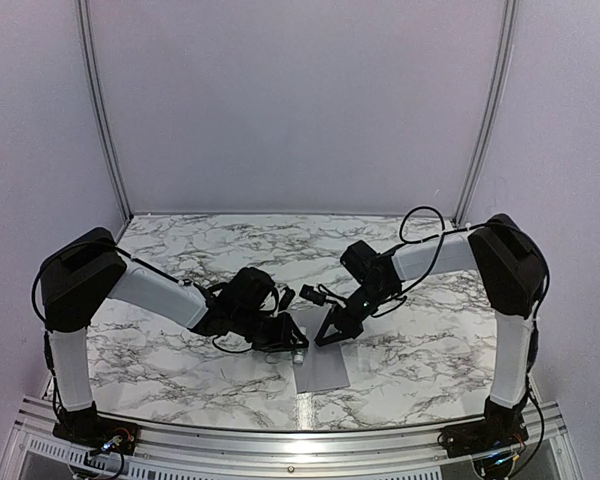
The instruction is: Place the letter into the envelope and seal it
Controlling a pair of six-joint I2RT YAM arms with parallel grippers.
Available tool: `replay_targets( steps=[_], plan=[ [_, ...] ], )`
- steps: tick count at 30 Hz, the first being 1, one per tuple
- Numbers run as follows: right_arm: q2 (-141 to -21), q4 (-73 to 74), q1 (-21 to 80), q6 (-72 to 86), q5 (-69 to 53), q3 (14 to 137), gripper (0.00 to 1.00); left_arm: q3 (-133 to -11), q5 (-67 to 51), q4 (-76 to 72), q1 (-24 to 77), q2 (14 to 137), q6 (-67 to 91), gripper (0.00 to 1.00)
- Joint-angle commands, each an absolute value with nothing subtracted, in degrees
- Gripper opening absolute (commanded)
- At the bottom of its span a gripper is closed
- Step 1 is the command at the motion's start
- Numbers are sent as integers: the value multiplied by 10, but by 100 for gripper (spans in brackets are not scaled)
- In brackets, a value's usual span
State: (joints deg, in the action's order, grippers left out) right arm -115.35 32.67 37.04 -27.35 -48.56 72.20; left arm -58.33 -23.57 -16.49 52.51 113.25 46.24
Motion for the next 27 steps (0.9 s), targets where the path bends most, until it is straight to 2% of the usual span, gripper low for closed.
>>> replay_targets(
  steps=[1,13,27],
  plan=[
    [-1166,327,375,-259,-516,744,4,-577,-241,-164,528,1137,454,0],
    [-1202,320,376,-241,-542,752,3,-582,-241,-165,528,1144,457,0],
    [-1220,291,376,-182,-457,729,2,-562,-216,-170,543,1066,448,0]
  ],
)
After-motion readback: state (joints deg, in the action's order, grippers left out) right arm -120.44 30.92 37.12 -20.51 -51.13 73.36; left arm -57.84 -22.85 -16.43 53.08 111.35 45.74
